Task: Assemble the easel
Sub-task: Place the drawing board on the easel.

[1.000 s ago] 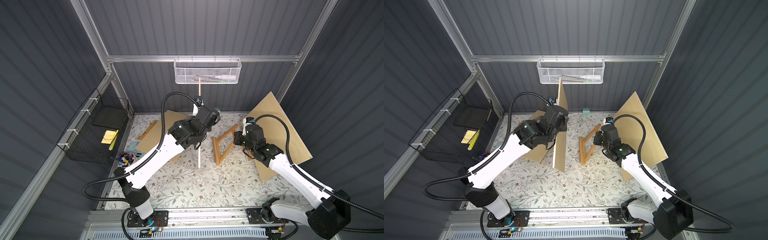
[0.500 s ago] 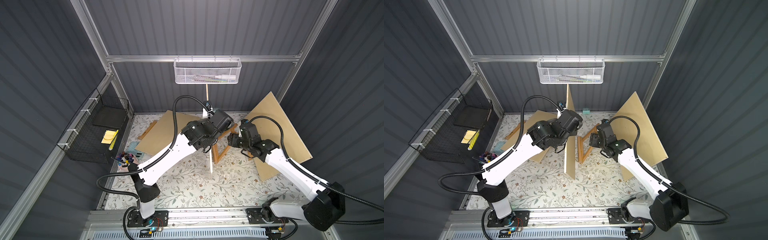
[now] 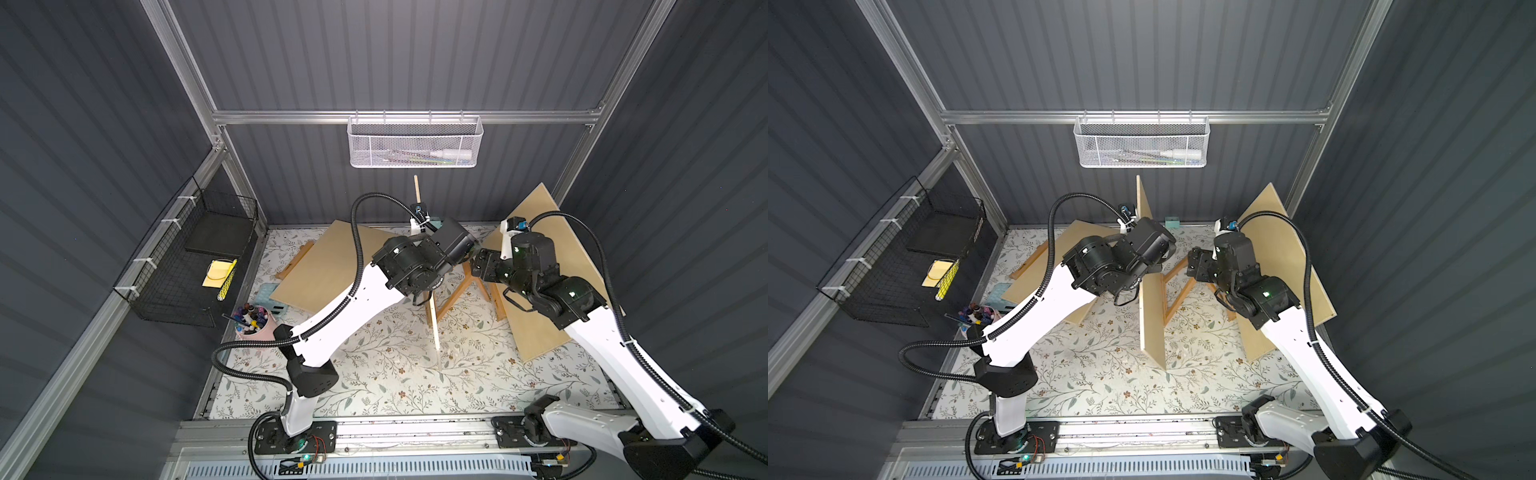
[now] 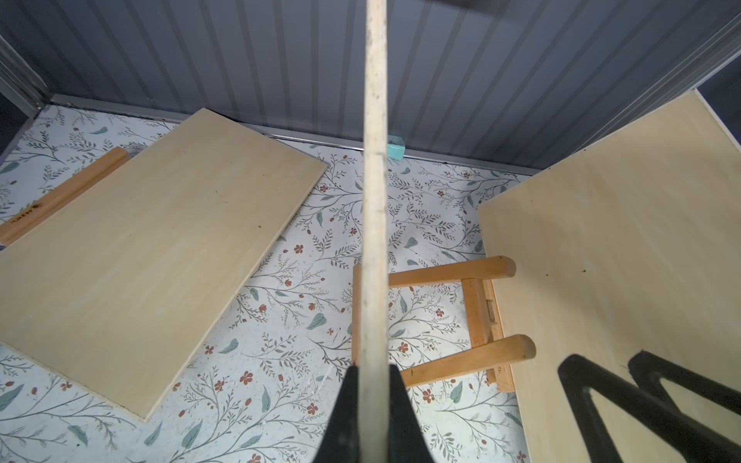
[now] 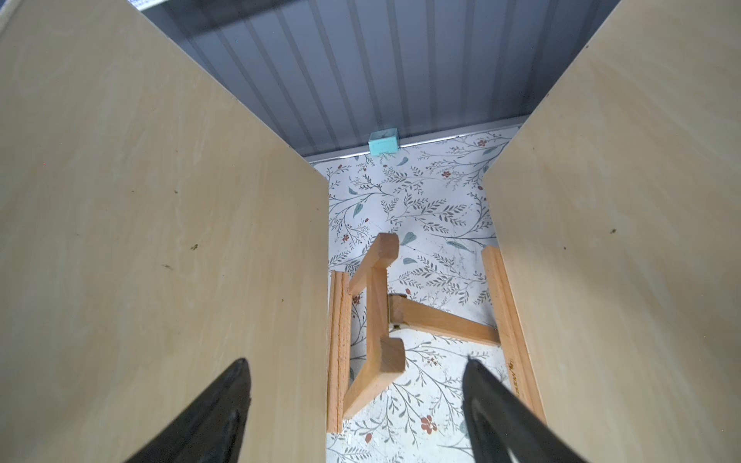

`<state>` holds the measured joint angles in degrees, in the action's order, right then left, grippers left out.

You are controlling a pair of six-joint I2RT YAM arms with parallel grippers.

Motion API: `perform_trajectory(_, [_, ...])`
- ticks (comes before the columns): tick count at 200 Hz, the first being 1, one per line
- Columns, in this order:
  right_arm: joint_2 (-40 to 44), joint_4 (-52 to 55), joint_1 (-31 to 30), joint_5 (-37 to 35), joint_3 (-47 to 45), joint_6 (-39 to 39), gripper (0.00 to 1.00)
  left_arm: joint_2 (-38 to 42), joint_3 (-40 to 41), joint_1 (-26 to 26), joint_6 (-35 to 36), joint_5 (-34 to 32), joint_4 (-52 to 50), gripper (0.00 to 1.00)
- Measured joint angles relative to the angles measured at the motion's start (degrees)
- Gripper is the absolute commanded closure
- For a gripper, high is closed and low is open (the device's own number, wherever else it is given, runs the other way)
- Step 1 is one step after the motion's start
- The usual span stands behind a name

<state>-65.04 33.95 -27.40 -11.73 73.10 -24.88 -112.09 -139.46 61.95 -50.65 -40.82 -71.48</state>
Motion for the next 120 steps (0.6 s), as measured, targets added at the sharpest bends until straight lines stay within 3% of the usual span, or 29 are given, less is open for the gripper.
perform_trajectory(77, [1.25,1.42,0.83,-0.31,0.0,1.18,0.15,-2.69,-0.46,0.22,-1.05,1.51,-0.92,1.0])
perform_trajectory(86, [1.38,1.53,0.92,-0.31,0.0,1.25,0.15,-2.8,-0.46,0.11,-1.07,1.97,-0.9,0.88])
perform_trajectory(103, [1.57,1.88,1.07,-0.28,0.0,1.4,0.15,-3.15,-0.83,-0.61,-1.05,2.89,-0.13,0.8])
perform_trajectory(120, [1.7,2.21,1.27,-0.28,0.09,1.57,0.15,-3.61,-2.05,-0.98,-0.96,3.76,2.23,0.6])
